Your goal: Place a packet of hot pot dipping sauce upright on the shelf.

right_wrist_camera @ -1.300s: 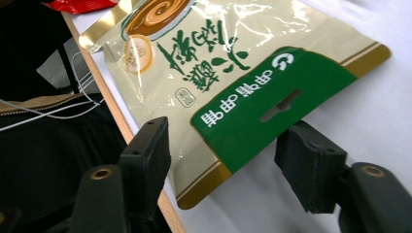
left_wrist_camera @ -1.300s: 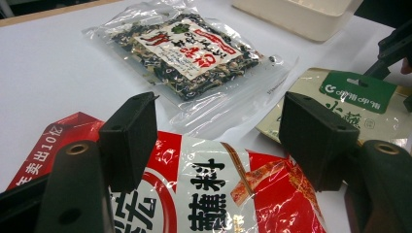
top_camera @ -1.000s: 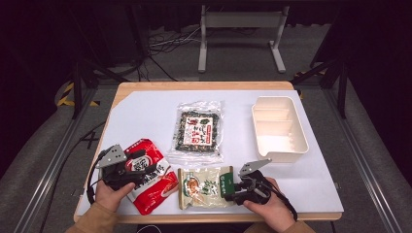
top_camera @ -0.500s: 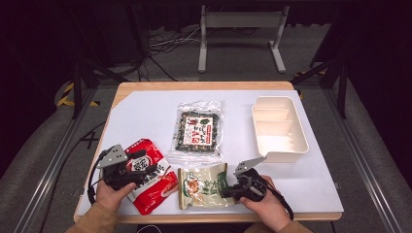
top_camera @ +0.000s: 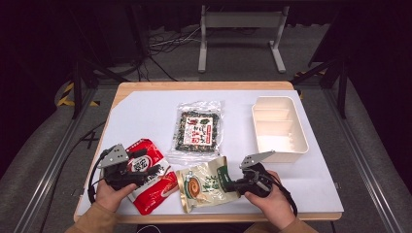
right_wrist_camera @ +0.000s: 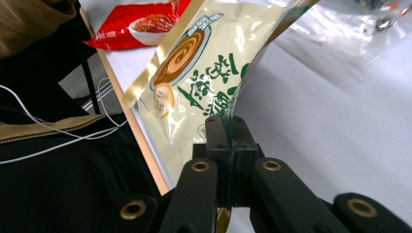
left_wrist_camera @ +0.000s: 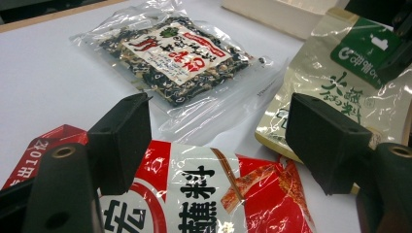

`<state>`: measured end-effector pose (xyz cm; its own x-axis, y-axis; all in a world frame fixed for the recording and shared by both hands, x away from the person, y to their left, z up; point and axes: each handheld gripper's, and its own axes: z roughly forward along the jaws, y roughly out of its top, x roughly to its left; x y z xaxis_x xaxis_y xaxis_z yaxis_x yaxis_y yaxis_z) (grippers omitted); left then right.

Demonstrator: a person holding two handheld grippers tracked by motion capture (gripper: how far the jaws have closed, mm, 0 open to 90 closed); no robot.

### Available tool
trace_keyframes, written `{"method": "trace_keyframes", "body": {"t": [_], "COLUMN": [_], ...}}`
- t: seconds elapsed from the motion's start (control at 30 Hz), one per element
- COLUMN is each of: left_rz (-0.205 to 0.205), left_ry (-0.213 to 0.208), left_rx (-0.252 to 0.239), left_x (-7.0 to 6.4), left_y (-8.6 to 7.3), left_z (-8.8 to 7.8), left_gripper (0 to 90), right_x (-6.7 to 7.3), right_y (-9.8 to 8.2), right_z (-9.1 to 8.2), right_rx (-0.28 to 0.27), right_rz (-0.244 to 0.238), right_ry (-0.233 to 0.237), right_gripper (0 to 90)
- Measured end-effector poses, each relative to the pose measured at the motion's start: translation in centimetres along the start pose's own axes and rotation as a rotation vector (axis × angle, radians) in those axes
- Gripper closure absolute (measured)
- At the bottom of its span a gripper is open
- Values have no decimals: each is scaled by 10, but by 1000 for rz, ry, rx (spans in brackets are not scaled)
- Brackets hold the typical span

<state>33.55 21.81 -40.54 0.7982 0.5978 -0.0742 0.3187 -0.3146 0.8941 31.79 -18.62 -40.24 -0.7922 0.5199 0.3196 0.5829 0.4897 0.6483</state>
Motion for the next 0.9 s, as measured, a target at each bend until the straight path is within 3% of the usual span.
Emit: {"method": "trace_keyframes", "body": {"t": [0.2,0.5,0.9], "left_rz": [13,-23,-32], "left_ry": [7,22,35], "left_rx": [10,2,-5], "left_x": [-3,4,7], "left_y": [1,-1,-3], "left_z": [1,-4,-7], "left_gripper": [247,254,260], "right_x": [2,4,11], "right_y": [11,29,43], "right_z": [-11,-28,-51], "right_rx": [-8,4,-6], "right_rz": [-19,-51,-104], "right_ry": [-5,0,-26], "right_gripper": [896,897,897]}}
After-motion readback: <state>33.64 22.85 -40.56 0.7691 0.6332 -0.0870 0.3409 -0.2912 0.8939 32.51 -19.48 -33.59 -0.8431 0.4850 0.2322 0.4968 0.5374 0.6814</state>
